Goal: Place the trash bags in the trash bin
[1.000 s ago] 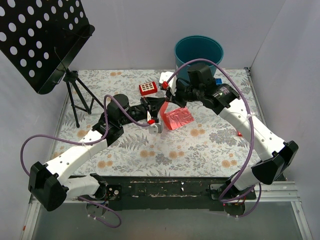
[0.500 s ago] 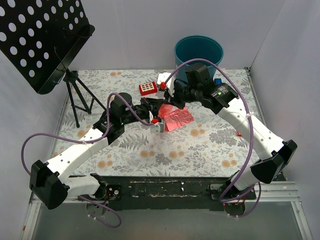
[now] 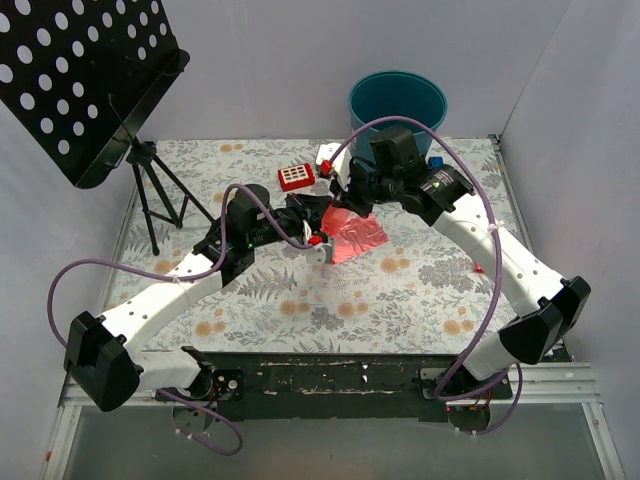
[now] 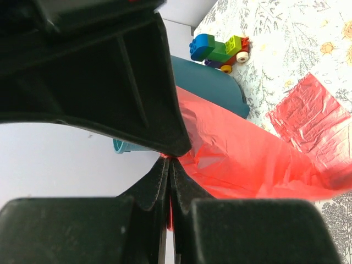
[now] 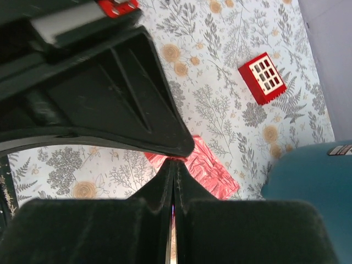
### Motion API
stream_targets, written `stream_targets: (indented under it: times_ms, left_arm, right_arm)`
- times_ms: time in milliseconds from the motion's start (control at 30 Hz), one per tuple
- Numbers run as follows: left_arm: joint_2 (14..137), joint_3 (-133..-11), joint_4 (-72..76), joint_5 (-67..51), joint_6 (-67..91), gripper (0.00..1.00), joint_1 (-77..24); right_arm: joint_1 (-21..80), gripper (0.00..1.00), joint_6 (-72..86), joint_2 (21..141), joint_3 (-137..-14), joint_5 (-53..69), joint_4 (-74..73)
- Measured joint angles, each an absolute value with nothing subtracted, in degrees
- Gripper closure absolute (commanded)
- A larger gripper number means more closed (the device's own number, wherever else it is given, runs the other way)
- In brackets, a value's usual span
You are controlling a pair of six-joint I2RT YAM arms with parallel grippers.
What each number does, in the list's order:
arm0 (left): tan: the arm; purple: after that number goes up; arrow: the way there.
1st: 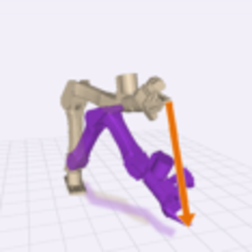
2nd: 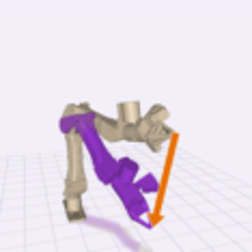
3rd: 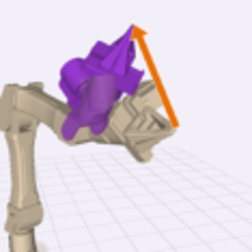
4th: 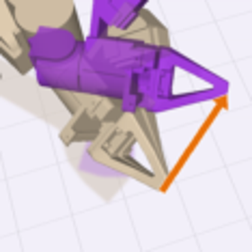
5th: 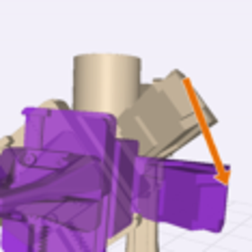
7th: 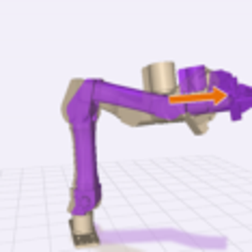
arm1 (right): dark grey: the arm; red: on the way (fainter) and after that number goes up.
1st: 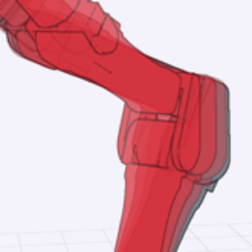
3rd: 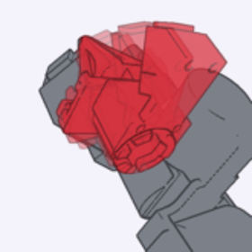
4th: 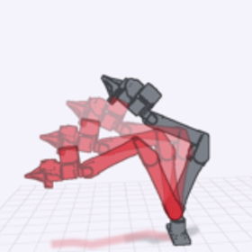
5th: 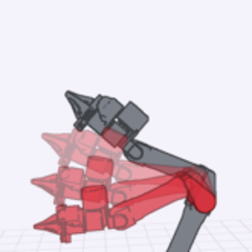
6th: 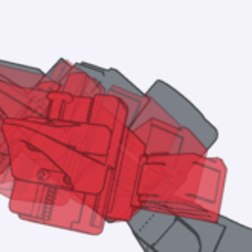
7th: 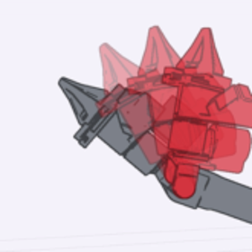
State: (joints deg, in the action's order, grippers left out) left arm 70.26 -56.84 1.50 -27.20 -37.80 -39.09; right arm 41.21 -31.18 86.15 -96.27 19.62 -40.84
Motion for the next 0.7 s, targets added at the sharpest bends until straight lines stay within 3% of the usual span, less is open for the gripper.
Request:
stream_targets:
  times_ms: [467,700]
  left_arm:
    - [74.9,-57.0,3.3,-24.8,-37.1,1.0,-39.6]
    - [71.7,-56.3,3.2,-26.5,-36.4,1.0,-39.9]
  right_arm:
    - [43.5,0.99,-30.1,87.0,-96.1,16.3,-43.2]
    - [37.9,0.99,-28.6,88.4,-96.4,16.9,-40.2]
